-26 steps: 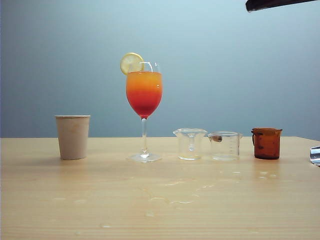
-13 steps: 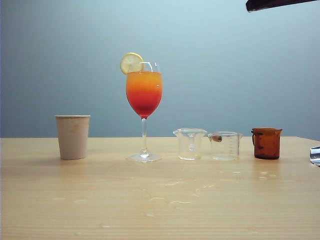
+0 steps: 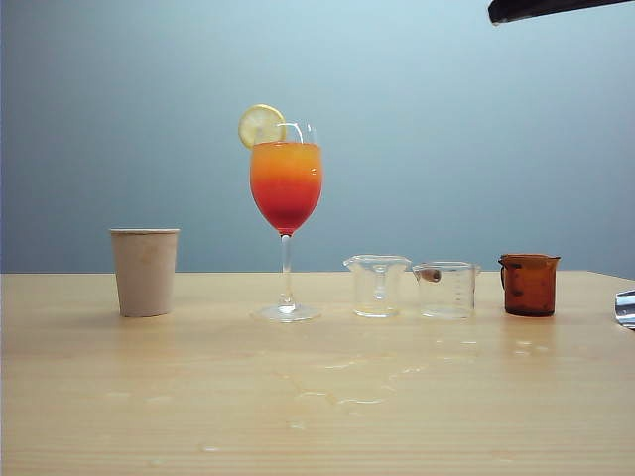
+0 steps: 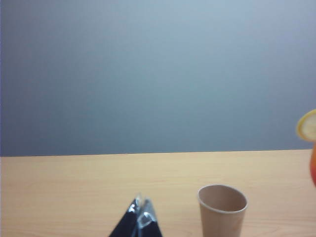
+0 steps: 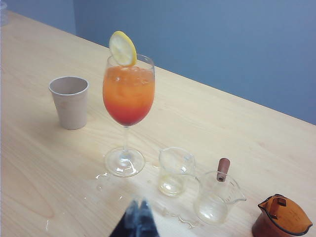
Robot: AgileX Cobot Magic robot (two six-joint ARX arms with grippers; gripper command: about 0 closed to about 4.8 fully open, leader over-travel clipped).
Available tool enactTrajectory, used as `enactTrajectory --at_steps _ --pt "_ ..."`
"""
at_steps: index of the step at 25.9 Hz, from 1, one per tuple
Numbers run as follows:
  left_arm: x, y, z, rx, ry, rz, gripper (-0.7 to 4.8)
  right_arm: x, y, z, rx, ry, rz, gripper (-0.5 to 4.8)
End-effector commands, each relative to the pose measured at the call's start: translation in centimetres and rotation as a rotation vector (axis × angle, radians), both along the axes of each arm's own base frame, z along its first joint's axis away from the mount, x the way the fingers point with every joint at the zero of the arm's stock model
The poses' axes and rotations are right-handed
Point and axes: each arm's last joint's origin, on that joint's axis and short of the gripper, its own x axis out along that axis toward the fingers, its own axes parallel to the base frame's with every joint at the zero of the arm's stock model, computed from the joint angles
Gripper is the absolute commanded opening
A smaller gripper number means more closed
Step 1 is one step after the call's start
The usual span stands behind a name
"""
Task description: Pick up the lemon slice from the paper cup on the left and carefully insert it into the rim of the goblet.
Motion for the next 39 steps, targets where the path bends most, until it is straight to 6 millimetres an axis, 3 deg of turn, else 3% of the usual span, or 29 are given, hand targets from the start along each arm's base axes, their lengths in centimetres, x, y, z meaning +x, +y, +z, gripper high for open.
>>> enactTrajectory --at_steps 1,8,16,39 --pt "0.3 0.1 -0.7 0.008 0.023 -0.015 -0.06 0.0 0.0 0.2 0.009 -0.008 -0.002 -0.01" --pt "0.9 0.1 -3.0 0.017 0.120 -0.010 -0.06 0.0 0.0 0.2 0.009 -0.008 -0.001 -0.01" --pt "0.9 0.1 -3.3 -0.093 0.155 -0.011 -0.06 0.0 0.0 0.2 0.009 -0.008 -0.001 -0.01" --pt "0.9 0.1 -3.5 -0.089 0.171 -0.009 -0.05 -0.2 -0.2 0.2 0.016 -0.016 -0.006 -0.01"
